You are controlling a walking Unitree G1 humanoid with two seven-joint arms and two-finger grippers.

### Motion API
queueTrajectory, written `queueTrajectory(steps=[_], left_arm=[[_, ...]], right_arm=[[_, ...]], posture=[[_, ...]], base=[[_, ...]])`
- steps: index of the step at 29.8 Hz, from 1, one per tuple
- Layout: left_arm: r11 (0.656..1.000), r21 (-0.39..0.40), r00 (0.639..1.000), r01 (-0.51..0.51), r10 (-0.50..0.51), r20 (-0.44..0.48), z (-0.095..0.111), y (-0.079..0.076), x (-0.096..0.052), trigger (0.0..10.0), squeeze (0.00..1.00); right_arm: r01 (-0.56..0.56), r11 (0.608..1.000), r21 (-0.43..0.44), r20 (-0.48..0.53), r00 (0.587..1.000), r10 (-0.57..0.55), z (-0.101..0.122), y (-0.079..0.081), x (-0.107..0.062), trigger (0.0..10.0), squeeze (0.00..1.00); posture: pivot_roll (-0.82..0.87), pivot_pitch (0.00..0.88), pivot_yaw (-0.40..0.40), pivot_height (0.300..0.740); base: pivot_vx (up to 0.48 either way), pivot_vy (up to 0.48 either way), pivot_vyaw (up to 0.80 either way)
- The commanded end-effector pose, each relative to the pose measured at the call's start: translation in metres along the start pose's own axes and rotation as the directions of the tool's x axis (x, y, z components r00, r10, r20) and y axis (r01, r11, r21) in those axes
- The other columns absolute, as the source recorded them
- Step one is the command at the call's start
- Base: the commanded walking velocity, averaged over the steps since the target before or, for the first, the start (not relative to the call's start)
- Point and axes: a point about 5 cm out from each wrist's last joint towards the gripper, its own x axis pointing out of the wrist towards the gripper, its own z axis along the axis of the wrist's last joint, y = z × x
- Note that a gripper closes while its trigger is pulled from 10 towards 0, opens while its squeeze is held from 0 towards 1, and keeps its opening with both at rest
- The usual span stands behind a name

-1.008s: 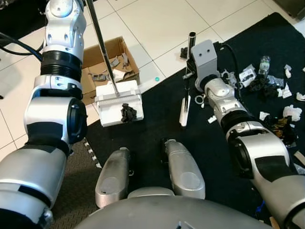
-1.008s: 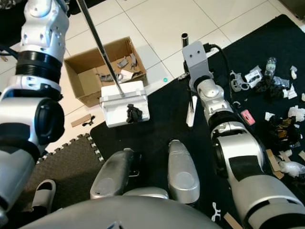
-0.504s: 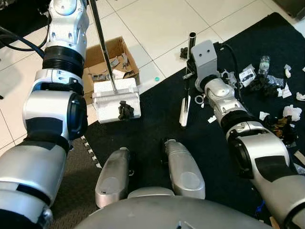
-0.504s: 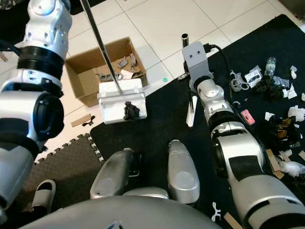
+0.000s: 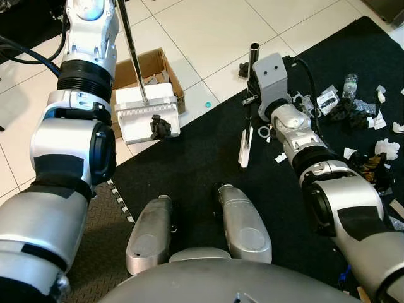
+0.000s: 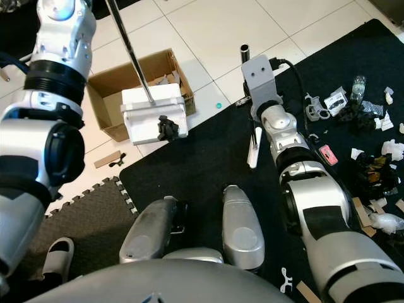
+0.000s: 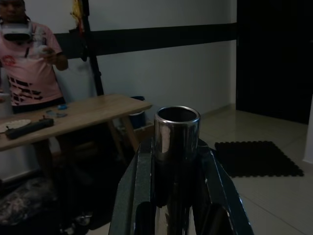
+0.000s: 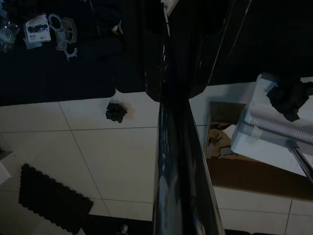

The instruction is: Sweep floor

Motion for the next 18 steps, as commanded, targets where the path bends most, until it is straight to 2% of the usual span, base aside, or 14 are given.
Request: queueTrajectory(steps=[1, 12, 18], left_arm=[[0.999, 0.038, 0.993, -0.009, 0.004, 0.115, 0.022, -0.001, 0.007, 10.0, 0.0], [0.999, 0.032, 0.99, -0.024, 0.02, 0.138, 0.02, -0.002, 0.005, 10.0, 0.0], [1.0, 0.012, 0.994, -0.027, 0.025, 0.108, 0.005, -0.008, -0.002, 10.0, 0.0]], right_arm=[[0.008, 1.0, -0.01, 0.009, 1.0, -0.008, 0.0, -0.001, 0.0, 10.0, 0.0], [0.004, 1.0, -0.012, 0.008, 1.0, -0.004, 0.0, -0.001, 0.0, 10.0, 0.0], [0.005, 1.0, -0.012, 0.005, 1.0, -0.005, -0.001, -0.001, -0.001, 10.0, 0.0]], posture=[[-0.05, 0.077, 0.019, 0.74], [-0.05, 0.077, 0.018, 0.74], [-0.06, 0.078, 0.018, 0.74]], base=[[0.0, 0.0, 0.0], [0.0, 0.0, 0.0], [0.0, 0.0, 0.0]])
